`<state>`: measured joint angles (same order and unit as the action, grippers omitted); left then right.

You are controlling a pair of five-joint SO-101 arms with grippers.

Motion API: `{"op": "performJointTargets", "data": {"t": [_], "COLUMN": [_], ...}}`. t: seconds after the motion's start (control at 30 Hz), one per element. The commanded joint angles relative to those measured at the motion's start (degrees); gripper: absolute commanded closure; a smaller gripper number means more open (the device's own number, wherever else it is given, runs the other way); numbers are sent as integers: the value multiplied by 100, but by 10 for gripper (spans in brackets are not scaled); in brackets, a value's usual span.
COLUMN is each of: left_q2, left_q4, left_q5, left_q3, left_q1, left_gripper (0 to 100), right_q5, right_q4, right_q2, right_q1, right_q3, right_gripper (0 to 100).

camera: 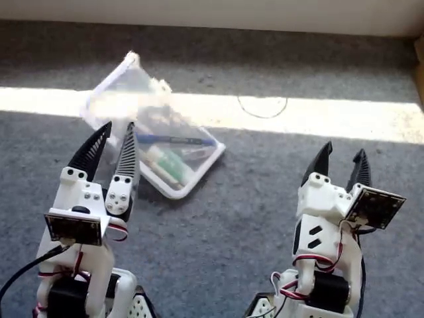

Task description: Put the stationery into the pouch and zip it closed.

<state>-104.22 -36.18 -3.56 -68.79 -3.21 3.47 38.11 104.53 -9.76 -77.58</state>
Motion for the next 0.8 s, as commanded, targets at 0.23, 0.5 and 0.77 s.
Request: {"op": "performJointTargets", "data": {"t": [0.23, 0.5, 0.77], "left_q2": [40, 31, 31], "left_q4": [-712, -1029, -1776], "left_q5": [44, 62, 44], "left_q3": [189, 189, 171], "left_q1": [356, 585, 611], "left_gripper": [994, 994, 993], "right_q5": [-1090, -1108, -1108], "right_q4": [822, 866, 1842], "right_q2": [75, 75, 84], "right_q1": [910, 998, 989], "right_q3": [963, 1068, 1086], "right_gripper": [958, 958, 958]}}
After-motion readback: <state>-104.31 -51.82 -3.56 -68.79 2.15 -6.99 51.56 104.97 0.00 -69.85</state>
